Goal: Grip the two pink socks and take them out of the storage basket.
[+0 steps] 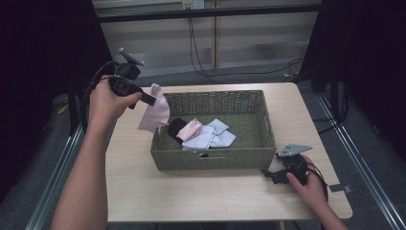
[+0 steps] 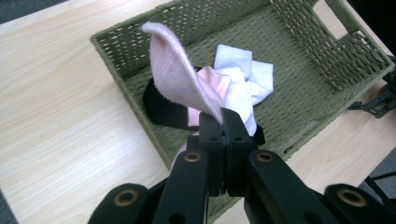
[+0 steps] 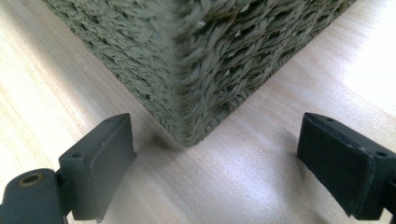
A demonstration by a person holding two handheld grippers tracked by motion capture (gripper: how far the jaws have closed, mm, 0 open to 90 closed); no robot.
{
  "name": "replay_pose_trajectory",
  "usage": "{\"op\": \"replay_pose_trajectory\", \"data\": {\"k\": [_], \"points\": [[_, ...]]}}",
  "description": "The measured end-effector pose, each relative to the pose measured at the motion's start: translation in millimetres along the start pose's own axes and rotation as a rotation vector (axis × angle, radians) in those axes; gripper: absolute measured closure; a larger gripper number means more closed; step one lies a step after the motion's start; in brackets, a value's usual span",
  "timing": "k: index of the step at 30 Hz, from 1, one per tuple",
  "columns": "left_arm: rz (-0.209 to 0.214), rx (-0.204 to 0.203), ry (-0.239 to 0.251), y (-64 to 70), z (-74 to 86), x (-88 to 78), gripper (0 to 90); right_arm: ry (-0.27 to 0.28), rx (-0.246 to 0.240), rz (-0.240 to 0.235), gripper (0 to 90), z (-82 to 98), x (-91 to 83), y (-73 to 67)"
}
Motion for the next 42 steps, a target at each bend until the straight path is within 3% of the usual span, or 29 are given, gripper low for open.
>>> {"op": "replay_pose_trajectory", "data": {"k": [20, 32, 42], "points": [[-0.049, -0.047, -0.008, -31.4, 29.2, -9.9, 88.8, 0.002, 0.001, 0.001, 10.2, 0.0, 0.2, -0.1], [-0.065, -0.09, -0.033, -51.2, 57.5, 11.9, 88.6, 0.002, 0.0, 0.001, 10.2, 0.0, 0.2, -0.1], [-0.076, -0.093, -0.053, -55.8, 67.8, 26.3, 88.3, 0.002, 0.0, 0.001, 10.2, 0.0, 0.2, -0.1]]}}
Point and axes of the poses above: each handheld gripper's, and its own axes: x roughly forward along the jaws, z roughly out of its underside, y roughly to its right, the point moved 4 cm from there along x, roughly forward along the jaws, and after that the axes turned 4 degrees about -z, right-handed, at the moved point
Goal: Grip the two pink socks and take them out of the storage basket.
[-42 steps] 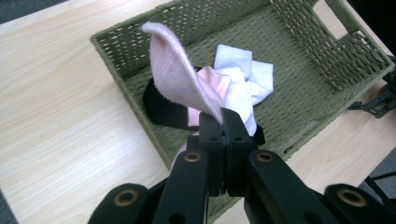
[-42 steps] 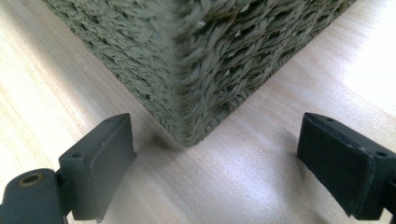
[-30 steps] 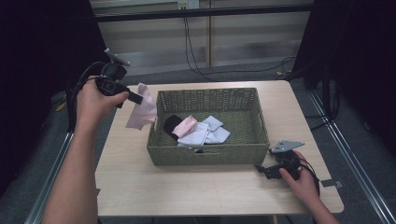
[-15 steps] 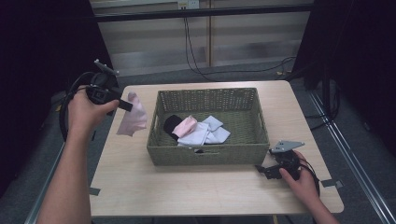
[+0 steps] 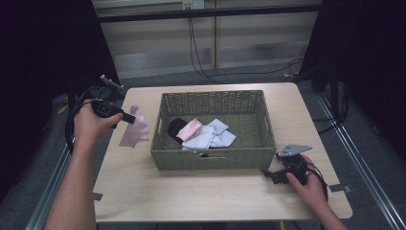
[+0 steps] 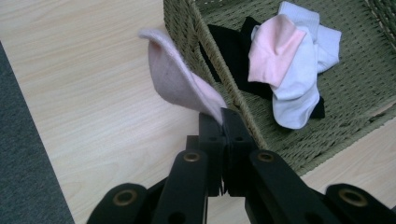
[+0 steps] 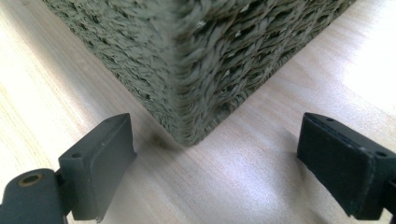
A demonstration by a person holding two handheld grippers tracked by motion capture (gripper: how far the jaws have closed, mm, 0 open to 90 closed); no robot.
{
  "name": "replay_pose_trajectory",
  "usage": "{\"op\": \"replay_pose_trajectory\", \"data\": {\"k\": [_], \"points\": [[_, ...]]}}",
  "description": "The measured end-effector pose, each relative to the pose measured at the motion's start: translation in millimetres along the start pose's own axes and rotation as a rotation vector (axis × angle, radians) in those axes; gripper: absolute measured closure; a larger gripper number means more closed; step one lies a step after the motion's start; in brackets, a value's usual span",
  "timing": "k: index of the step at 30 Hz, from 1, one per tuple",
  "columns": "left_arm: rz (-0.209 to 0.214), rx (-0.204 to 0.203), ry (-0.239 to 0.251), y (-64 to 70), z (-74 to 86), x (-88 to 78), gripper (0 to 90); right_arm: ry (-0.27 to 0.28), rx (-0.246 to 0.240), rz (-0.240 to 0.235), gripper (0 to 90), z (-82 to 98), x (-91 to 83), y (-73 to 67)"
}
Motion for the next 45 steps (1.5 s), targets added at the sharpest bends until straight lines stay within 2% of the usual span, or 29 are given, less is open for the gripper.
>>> {"op": "replay_pose_trajectory", "data": {"k": [2, 4, 6, 10, 14, 18, 20, 24, 25, 34, 37, 45], "points": [[-0.004, -0.011, -0.005, -1.1, 3.7, 5.0, 88.2, 0.0, 0.0, 0.0, 10.2, 0.0, 0.0, 0.0], [-0.004, 0.0, -0.013, -2.4, 5.8, 7.2, 87.9, 0.0, -0.001, 0.0, 10.2, 0.0, 0.0, 0.0], [-0.001, -0.013, -0.008, -1.9, 7.2, 9.3, 87.8, 0.0, 0.0, 0.0, 10.2, 0.0, 0.0, 0.0], [-0.006, -0.007, -0.015, -2.8, 10.7, 14.2, 86.9, -0.002, 0.002, 0.0, 10.2, 0.1, -0.1, -0.2], [-0.007, -0.023, -0.019, -3.3, 13.3, 18.5, 86.3, -0.002, 0.002, 0.0, 10.2, 0.1, -0.1, -0.2], [-0.009, -0.009, -0.023, -3.7, 14.4, 20.3, 83.8, -0.002, 0.002, 0.0, 10.2, 0.1, -0.1, -0.2], [-0.02, 0.002, -0.008, -3.4, 14.4, 20.9, 75.9, -0.002, 0.002, 0.0, 10.2, 0.1, -0.1, -0.2], [-0.035, 0.006, 0.001, -2.0, 14.2, 21.1, 70.3, -0.002, 0.002, 0.0, 10.2, 0.1, -0.1, -0.2], [-0.045, 0.02, 0.003, -2.3, 13.7, 20.5, 66.1, -0.002, 0.002, 0.0, 10.2, 0.1, -0.1, -0.2], [-0.054, 0.022, 0.038, -0.4, 11.8, 18.4, 59.7, -0.002, 0.002, 0.0, 10.2, 0.1, -0.1, -0.2], [-0.056, 0.045, 0.037, 1.9, 9.8, 17.3, 56.7, -0.002, 0.002, 0.0, 10.2, 0.1, -0.1, -0.2], [-0.029, 0.056, 0.073, 13.7, 1.2, 15.8, 48.6, -0.002, 0.002, 0.0, 10.2, 0.1, -0.1, -0.2]]}}
Point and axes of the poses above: each handheld gripper's, and its own axes: x roughly forward along the jaws, z roughly out of its underside, y roughly to its right, the point moved 4 cm from there along x, roughly forward along the jaws, and after that the axes turned 4 degrees about -z, right-handed, at the moved point
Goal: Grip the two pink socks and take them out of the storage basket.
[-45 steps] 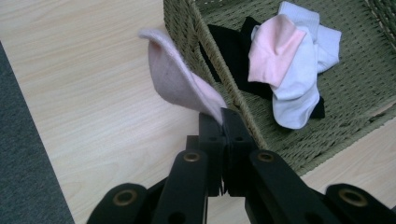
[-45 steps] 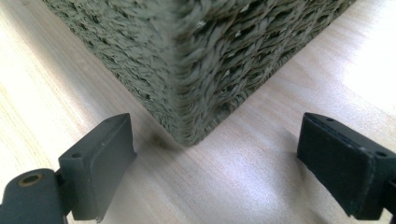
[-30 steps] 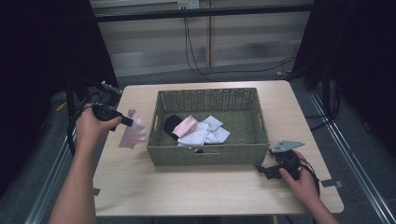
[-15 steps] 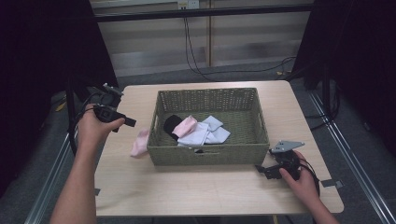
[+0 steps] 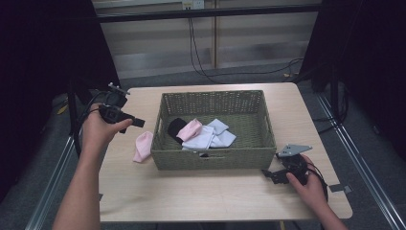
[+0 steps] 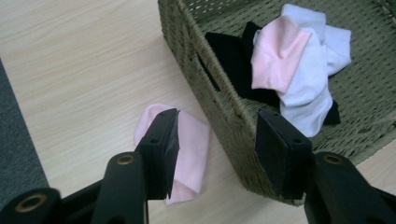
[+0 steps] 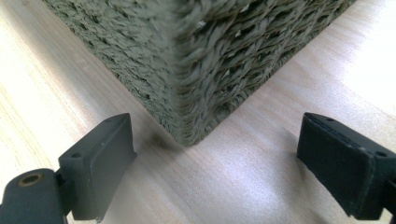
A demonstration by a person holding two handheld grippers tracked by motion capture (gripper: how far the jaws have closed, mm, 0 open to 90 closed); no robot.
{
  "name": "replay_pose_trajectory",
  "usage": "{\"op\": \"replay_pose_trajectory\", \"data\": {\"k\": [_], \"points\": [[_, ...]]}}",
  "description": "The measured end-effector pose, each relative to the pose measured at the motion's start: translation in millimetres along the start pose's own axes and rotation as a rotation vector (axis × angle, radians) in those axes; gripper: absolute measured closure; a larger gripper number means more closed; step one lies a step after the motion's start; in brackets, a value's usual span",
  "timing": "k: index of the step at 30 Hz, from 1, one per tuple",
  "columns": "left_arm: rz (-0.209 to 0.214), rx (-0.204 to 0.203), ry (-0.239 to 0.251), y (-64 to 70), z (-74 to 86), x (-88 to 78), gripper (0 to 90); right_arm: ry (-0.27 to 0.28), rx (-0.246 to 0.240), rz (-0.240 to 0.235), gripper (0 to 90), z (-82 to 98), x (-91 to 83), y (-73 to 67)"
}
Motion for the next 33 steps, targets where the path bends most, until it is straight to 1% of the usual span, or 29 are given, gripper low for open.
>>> {"op": "replay_pose_trajectory", "data": {"k": [1, 2, 3, 5, 6, 7, 8, 9, 11, 12, 13, 15, 17, 18, 19, 22, 23, 25, 26, 29, 30, 32, 33], "points": [[0.007, 0.0, 0.003, 1.6, -1.1, -0.1, 47.2, 0.002, -0.003, 0.0, 10.2, -0.1, 0.1, 0.2], [0.005, 0.002, 0.01, 2.9, -2.3, -0.2, 46.0, 0.002, -0.003, 0.0, 10.2, -0.1, 0.1, 0.2], [0.008, -0.005, 0.019, 4.5, -3.8, -0.3, 44.9, 0.002, -0.003, 0.0, 10.2, -0.1, 0.1, 0.2], [0.012, 0.008, 0.026, 7.0, -6.5, -1.3, 42.8, 0.002, -0.003, 0.0, 10.2, -0.1, 0.1, 0.2], [0.019, 0.011, 0.033, 11.0, -9.0, -1.7, 42.0, 0.002, -0.003, 0.0, 10.2, -0.1, 0.1, 0.2], [0.019, 0.011, 0.033, 11.0, -9.0, -1.7, 41.6, 0.002, -0.003, 0.0, 10.2, -0.1, 0.1, 0.2], [0.022, 0.016, 0.037, 13.3, -10.9, -2.1, 41.6, 0.002, -0.003, 0.0, 10.2, -0.1, 0.1, 0.2], [0.024, 0.012, 0.044, 15.8, -12.6, -2.1, 41.2, 0.002, -0.003, 0.0, 10.2, -0.1, 0.1, 0.2], [0.046, 0.022, 0.045, 21.0, -16.6, -2.3, 40.5, 0.002, -0.003, 0.0, 10.2, -0.1, 0.1, 0.2], [0.046, 0.022, 0.045, 21.0, -16.6, -2.3, 40.2, 0.002, -0.003, 0.0, 10.2, -0.1, 0.1, 0.2], [0.054, 0.03, 0.045, 24.6, -19.6, -1.2, 39.9, 0.002, -0.003, 0.0, 10.2, -0.1, 0.1, 0.2], [0.052, 0.034, 0.045, 26.4, -20.9, -0.2, 39.4, 0.002, -0.003, 0.0, 10.2, -0.1, 0.1, 0.2], [0.061, 0.044, 0.034, 31.5, -24.3, 3.2, 39.4, 0.002, -0.003, 0.0, 10.2, -0.1, 0.1, 0.2], [0.061, 0.044, 0.034, 31.5, -24.3, 3.2, 39.4, 0.002, -0.003, 0.0, 10.2, -0.1, 0.1, 0.2], [0.057, 0.054, 0.036, 33.3, -26.3, 4.9, 39.4, 0.002, -0.003, 0.0, 10.2, -0.1, 0.1, 0.2], [0.064, 0.077, 0.036, 39.3, -30.8, 7.8, 39.4, 0.002, -0.003, 0.0, 10.2, -0.1, 0.1, 0.2], [0.068, 0.085, 0.034, 43.5, -32.9, 10.6, 39.3, 0.002, -0.003, 0.0, 10.2, -0.1, 0.1, 0.2], [0.071, 0.089, 0.034, 45.4, -34.0, 12.3, 38.7, 0.002, -0.003, 0.0, 10.2, -0.1, 0.1, 0.2], [0.069, 0.104, 0.037, 48.9, -35.9, 16.6, 38.0, 0.002, -0.003, 0.0, 10.2, -0.1, 0.1, 0.2], [0.071, 0.111, 0.034, 52.6, -37.5, 21.1, 37.6, 0.002, -0.003, 0.0, 10.2, -0.1, 0.1, 0.2], [0.078, 0.112, 0.03, 54.4, -38.1, 23.3, 37.6, 0.002, -0.003, 0.0, 10.2, -0.1, 0.1, 0.2], [0.072, 0.125, 0.023, 57.0, -39.0, 27.7, 37.6, 0.002, -0.003, 0.0, 10.2, -0.1, 0.1, 0.2], [0.071, 0.123, 0.022, 58.6, -39.5, 29.7, 37.6, 0.001, -0.003, 0.0, 10.2, -0.1, 0.1, 0.2]]}}
Point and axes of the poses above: each handheld gripper's, and its own axes: x roughly forward along the jaws, z roughly out of its underside, y roughly to its right, the point moved 4 cm from there along x, roughly forward along the jaws, and after that the axes turned 4 degrees about -z, right-handed, at the moved point
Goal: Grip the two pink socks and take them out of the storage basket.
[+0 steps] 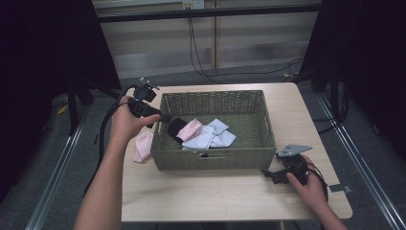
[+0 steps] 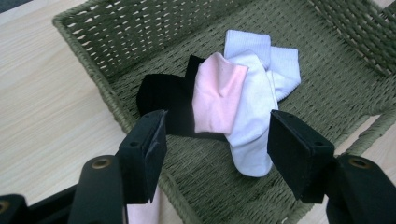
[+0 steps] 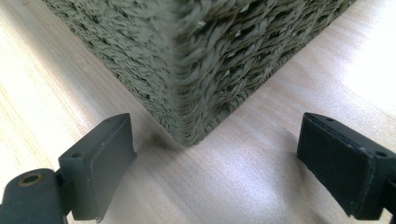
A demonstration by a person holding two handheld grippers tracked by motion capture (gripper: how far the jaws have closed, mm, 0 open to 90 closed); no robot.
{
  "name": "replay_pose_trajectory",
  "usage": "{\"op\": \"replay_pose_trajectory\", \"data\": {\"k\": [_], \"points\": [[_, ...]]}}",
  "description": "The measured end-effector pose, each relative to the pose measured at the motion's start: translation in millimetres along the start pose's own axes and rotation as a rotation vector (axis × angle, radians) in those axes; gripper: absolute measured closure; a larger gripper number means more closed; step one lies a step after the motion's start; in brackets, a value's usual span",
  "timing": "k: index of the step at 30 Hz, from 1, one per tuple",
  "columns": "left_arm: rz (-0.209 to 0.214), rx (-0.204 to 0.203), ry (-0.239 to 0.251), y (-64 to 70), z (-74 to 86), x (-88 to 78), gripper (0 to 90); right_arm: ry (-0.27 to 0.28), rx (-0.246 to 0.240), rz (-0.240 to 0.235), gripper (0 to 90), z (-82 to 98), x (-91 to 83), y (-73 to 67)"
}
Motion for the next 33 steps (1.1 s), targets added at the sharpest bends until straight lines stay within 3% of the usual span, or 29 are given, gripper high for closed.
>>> {"op": "replay_pose_trajectory", "data": {"k": [9, 33], "points": [[0.0, 0.033, -0.006, 8.8, -5.7, 17.7, 35.8, 0.0, 0.0, 0.0, 10.2, 0.0, 0.0, 0.0], [0.007, 0.046, -0.045, 22.9, -11.5, 72.7, 35.3, 0.0, 0.0, 0.0, 10.2, 0.0, 0.0, 0.1]]}}
Point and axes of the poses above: each handheld gripper's, and its own axes: x roughly forward along the jaws, z roughly out of its underside, y roughly to its right, the point moved 4 cm from there along x, roughly forward along the jaws, and after that the axes turned 4 degrees about -z, right-handed, at the moved point
